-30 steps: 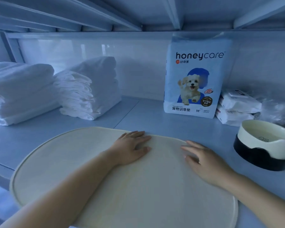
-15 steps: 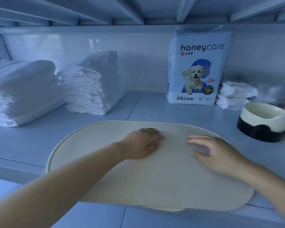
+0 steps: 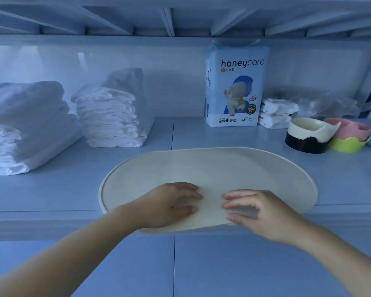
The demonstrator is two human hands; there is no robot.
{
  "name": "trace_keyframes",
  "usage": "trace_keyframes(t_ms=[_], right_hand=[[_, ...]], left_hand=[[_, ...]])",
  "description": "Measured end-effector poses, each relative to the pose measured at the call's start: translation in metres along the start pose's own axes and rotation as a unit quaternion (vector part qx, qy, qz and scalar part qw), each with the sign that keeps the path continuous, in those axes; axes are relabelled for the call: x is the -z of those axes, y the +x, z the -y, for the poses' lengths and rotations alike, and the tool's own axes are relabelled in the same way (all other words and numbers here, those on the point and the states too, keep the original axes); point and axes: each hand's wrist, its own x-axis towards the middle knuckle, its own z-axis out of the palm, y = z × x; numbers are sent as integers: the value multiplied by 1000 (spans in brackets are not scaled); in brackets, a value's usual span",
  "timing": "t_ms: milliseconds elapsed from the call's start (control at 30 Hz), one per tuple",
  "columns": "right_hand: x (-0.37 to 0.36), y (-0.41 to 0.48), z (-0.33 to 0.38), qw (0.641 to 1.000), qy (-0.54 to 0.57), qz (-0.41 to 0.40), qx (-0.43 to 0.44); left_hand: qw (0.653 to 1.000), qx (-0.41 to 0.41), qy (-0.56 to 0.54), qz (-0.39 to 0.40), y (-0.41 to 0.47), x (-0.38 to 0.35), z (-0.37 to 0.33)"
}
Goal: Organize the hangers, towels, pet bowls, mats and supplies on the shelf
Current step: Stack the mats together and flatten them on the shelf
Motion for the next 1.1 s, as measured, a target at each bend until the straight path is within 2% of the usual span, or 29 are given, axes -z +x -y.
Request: trace_keyframes(t_ms=[133,500,633,700,1100], right_hand=[[-7,-9,11,1000,19,16,-2],[-12,-11,26,995,78,-36,-41],[-18,-8,32,994,65,-76,-41],[-23,-8,34,994,65,-82,-38],[-30,-10,32,995,58,-76,-36]], left_hand=[[1000,-10,-28,7,-23,0,-4],[997,-42,-51,-26,-30,-3,5],[990,-87,-66,-91,-34,0,11],[989,-99,-52,-98,-37,1,16],[986,-87,-92,-112,-47,-11,32]])
